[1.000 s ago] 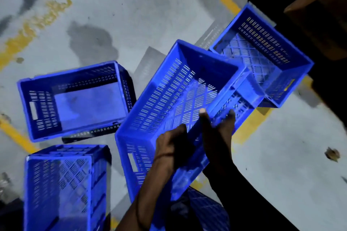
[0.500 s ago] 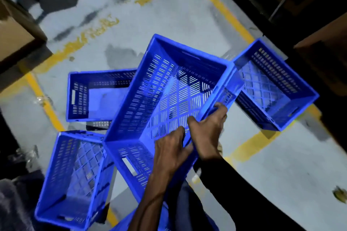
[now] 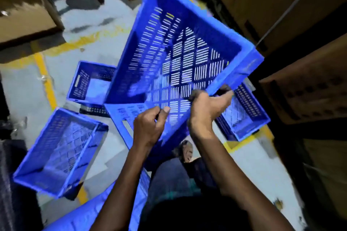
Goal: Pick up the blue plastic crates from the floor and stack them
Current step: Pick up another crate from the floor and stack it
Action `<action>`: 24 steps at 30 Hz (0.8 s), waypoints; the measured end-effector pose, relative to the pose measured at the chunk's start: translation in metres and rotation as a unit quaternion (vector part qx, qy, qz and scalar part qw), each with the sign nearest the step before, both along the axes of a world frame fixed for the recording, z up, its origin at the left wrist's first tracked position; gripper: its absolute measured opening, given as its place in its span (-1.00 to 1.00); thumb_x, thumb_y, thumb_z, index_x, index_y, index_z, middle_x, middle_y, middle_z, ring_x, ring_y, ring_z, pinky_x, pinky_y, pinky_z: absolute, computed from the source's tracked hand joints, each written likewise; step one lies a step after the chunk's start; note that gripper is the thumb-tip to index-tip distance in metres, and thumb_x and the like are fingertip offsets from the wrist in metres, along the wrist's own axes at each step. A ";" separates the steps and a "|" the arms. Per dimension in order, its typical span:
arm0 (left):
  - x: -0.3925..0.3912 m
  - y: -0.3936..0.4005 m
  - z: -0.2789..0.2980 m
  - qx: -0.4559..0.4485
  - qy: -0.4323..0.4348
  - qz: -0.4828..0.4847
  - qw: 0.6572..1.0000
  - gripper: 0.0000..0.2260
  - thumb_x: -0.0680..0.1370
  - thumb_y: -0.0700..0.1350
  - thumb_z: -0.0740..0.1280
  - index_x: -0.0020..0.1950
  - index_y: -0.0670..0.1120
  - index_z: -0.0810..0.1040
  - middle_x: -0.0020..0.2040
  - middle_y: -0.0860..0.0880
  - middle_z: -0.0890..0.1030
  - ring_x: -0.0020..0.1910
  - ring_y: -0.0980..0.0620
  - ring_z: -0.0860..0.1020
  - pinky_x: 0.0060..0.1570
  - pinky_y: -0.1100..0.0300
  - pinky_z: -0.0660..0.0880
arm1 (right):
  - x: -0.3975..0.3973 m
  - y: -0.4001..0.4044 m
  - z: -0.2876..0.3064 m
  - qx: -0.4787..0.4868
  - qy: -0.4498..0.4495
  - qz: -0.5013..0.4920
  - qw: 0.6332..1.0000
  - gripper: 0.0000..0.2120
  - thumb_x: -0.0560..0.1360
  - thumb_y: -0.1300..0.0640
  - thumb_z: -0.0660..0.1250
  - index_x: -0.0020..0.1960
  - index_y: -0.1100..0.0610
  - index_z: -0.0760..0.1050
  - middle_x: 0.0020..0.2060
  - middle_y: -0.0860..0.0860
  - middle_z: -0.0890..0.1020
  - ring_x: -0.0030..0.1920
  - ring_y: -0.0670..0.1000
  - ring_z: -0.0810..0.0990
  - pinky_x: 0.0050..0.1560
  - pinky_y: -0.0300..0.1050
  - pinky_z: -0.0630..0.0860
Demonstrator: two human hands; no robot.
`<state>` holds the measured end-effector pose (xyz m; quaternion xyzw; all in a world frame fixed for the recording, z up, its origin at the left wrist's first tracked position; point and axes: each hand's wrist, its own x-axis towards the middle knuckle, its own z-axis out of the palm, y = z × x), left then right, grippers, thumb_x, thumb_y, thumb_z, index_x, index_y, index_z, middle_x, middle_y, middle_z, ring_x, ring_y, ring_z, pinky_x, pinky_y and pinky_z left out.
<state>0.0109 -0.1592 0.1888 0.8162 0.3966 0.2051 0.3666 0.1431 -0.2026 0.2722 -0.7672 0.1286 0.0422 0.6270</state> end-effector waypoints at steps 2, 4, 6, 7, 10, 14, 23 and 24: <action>0.004 0.004 0.007 -0.022 -0.026 0.060 0.998 -0.45 0.61 0.26 0.10 -0.33 -0.16 0.46 -0.41 -0.08 0.54 -0.36 -0.12 0.53 -0.33 -0.03 0.43 | 0.013 0.001 0.022 0.018 -0.010 -0.028 0.999 -0.43 -0.15 0.17 0.31 -0.14 -0.10 0.38 -0.08 0.16 0.54 -0.07 0.27 0.56 -0.07 0.24 0.55; 0.005 0.009 0.016 -0.016 -0.041 0.127 0.991 -0.53 0.62 0.19 0.16 -0.30 -0.14 0.49 -0.39 -0.07 0.55 -0.34 -0.14 0.55 -0.33 -0.02 0.44 | 0.020 -0.002 0.034 0.034 -0.018 -0.032 0.999 -0.38 -0.25 0.03 0.22 -0.17 -0.20 0.40 -0.12 0.26 0.58 -0.06 0.35 0.56 -0.02 0.31 0.55; 0.003 0.014 0.019 0.016 -0.009 0.185 0.983 -0.61 0.62 0.11 0.22 -0.28 -0.12 0.50 -0.35 -0.11 0.57 -0.30 -0.18 0.57 -0.30 0.00 0.42 | 0.023 -0.006 0.043 0.039 -0.031 -0.024 0.998 -0.39 -0.27 0.00 0.16 -0.20 -0.22 0.40 -0.07 0.36 0.57 -0.13 0.39 0.57 -0.13 0.34 0.56; 0.002 0.016 0.020 0.028 0.011 0.204 0.979 -0.64 0.61 0.07 0.25 -0.29 -0.12 0.49 -0.34 -0.13 0.57 -0.29 -0.20 0.57 -0.29 0.00 0.40 | 0.026 -0.008 0.053 0.052 -0.034 -0.026 0.998 -0.40 -0.28 0.02 0.16 -0.21 -0.18 0.40 -0.05 0.39 0.55 -0.19 0.38 0.55 -0.23 0.28 0.56; -0.001 0.018 0.023 0.047 0.052 0.203 0.977 -0.71 0.59 -0.02 0.30 -0.29 -0.11 0.50 -0.33 -0.14 0.56 -0.26 -0.22 0.57 -0.29 0.00 0.39 | 0.043 -0.010 0.097 0.142 -0.025 -0.036 0.989 -0.41 -0.25 0.22 0.19 -0.20 0.01 0.32 -0.26 0.36 0.49 -0.40 0.20 0.42 -0.56 -0.16 0.37; 0.005 0.024 0.023 0.126 0.009 0.070 0.990 -0.77 0.60 -0.06 0.27 -0.20 -0.12 0.58 -0.20 -0.09 0.62 -0.15 -0.17 0.59 -0.10 0.00 0.46 | 0.068 -0.028 0.123 0.212 -0.009 -0.073 0.975 -0.62 0.03 0.36 0.11 -0.16 0.16 0.30 -0.64 0.04 0.43 -0.69 -0.11 0.33 -0.62 -0.35 0.22; 0.058 0.052 0.075 0.204 -0.007 -0.019 0.979 -0.85 0.51 -0.03 0.34 -0.16 -0.08 0.61 0.05 -0.10 0.62 0.14 -0.18 0.54 0.09 -0.05 0.45 | 0.098 -0.073 0.141 0.281 0.025 -0.187 0.941 -0.62 0.18 0.41 0.10 -0.75 0.13 0.33 -0.73 -0.04 0.37 -0.64 -0.09 0.36 -0.41 -0.24 0.33; 0.059 0.062 0.079 0.213 -0.002 -0.014 0.977 -0.82 0.50 0.01 0.32 -0.16 -0.07 0.62 0.07 -0.11 0.62 0.15 -0.18 0.53 0.09 -0.06 0.45 | 0.099 -0.078 0.146 0.291 0.027 -0.192 0.937 -0.71 0.08 0.36 0.11 -0.76 0.12 0.32 -0.72 -0.04 0.37 -0.63 -0.09 0.36 -0.39 -0.23 0.33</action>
